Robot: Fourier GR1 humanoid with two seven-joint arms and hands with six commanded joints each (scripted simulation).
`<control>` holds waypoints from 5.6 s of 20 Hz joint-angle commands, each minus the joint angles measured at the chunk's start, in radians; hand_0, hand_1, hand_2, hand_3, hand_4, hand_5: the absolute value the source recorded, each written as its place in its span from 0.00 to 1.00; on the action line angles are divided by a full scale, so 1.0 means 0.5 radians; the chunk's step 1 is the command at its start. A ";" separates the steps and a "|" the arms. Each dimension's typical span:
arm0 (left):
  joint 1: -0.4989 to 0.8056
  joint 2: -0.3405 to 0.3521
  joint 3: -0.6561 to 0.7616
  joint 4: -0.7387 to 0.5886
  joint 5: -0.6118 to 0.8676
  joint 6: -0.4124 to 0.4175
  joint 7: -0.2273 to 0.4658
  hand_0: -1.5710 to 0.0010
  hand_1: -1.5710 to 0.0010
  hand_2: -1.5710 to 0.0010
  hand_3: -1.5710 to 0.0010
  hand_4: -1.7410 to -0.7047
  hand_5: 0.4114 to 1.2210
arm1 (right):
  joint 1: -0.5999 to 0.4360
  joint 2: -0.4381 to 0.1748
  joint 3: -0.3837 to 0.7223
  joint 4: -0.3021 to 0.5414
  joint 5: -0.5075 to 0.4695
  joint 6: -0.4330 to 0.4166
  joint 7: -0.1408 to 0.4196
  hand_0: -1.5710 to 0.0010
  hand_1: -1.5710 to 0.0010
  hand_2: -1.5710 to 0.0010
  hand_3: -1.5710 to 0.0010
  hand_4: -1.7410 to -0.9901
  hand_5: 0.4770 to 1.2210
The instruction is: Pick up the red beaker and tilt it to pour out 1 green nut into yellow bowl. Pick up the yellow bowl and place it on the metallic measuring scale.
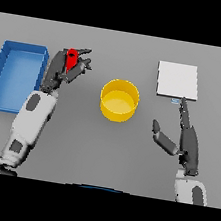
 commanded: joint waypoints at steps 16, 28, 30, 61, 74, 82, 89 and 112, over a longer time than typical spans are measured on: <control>-0.278 0.401 -0.871 -0.187 -0.831 -0.143 0.753 0.00 0.00 0.00 0.00 0.00 0.89 | 0.015 0.008 0.028 -0.057 0.024 0.010 0.069 1.00 1.00 1.00 1.00 0.65 0.28; -0.753 0.548 -1.532 0.026 -1.401 -0.533 0.701 0.00 0.00 0.00 0.16 0.04 0.99 | 0.022 0.049 0.017 -0.052 -0.029 0.012 0.044 1.00 1.00 1.00 1.00 0.60 0.28; -0.817 0.543 -1.640 0.050 -1.464 -0.583 0.631 0.00 0.00 0.00 0.15 0.03 0.99 | 0.019 0.068 0.016 -0.030 -0.030 -0.002 0.024 1.00 1.00 1.00 1.00 0.60 0.26; -1.756 0.537 -2.588 0.509 -1.968 -0.770 0.113 0.00 0.00 0.00 0.05 0.01 1.00 | -0.008 0.077 0.012 0.034 0.080 -0.103 0.017 1.00 1.00 1.00 1.00 0.72 0.15; -1.989 0.897 -1.596 1.293 -0.955 -0.510 0.470 0.00 0.00 0.01 0.13 0.01 1.00 | -0.072 0.076 -0.030 0.078 -0.075 -0.016 -0.020 1.00 1.00 1.00 1.00 0.69 0.15; -1.409 1.277 -1.131 1.062 -0.183 -0.070 0.687 0.00 0.00 0.00 0.09 0.00 1.00 | -0.047 0.041 -0.010 0.122 -0.048 0.007 -0.136 1.00 1.00 1.00 1.00 0.70 0.16; -0.628 1.484 -1.062 0.274 0.225 0.403 1.190 0.00 0.00 0.00 0.08 0.00 1.00 | -0.053 -0.012 0.005 0.082 -0.008 0.027 -0.067 1.00 1.00 1.00 1.00 0.71 0.24; 0.026 1.770 -1.335 -0.497 0.726 0.239 1.482 0.76 0.80 0.80 0.81 0.86 0.35 | 0.009 -0.007 0.044 0.042 0.030 0.021 -0.108 1.00 1.00 1.00 1.00 0.74 0.26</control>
